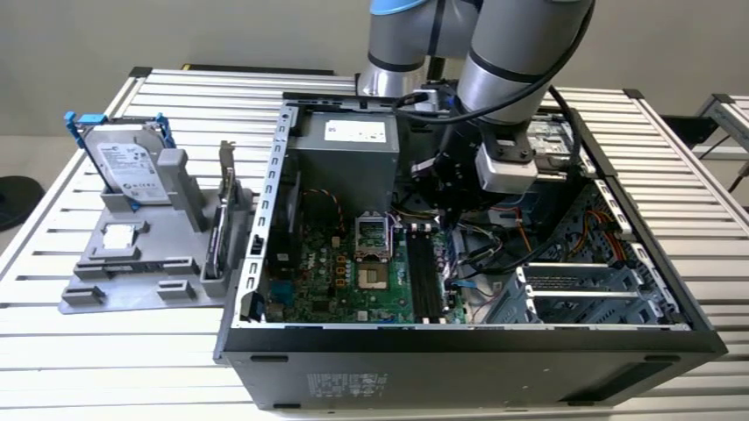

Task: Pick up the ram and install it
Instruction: 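Insert the ram into the slot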

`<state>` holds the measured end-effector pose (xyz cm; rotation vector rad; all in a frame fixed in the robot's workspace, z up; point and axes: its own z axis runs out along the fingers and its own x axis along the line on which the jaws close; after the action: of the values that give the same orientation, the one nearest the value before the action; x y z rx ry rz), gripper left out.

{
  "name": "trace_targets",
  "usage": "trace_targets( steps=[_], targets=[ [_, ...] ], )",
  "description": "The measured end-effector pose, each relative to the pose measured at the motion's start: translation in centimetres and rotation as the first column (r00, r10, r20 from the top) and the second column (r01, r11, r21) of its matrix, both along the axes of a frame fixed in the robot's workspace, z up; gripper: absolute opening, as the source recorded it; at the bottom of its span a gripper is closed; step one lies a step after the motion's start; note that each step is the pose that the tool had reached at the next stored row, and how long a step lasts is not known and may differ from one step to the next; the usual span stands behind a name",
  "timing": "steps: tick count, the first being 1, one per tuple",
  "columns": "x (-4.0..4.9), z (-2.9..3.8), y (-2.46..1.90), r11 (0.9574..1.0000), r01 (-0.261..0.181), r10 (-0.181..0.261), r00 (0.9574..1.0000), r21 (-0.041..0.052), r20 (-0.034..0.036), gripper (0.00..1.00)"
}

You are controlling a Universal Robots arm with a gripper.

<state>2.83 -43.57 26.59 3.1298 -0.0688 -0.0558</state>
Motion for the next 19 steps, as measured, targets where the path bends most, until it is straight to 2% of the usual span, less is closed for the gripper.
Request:
trace_targets(
  steps=[11, 19],
  targets=[
    [-0.06, -1.43, -0.16, 1.0000, 0.000, 0.000, 1.0000, -0.0001, 0.0001, 0.00],
    [-0.08, -2.16, -0.95, 1.0000, 0.000, 0.000, 1.0000, 0.0012, 0.0009, 0.00]
  ],
)
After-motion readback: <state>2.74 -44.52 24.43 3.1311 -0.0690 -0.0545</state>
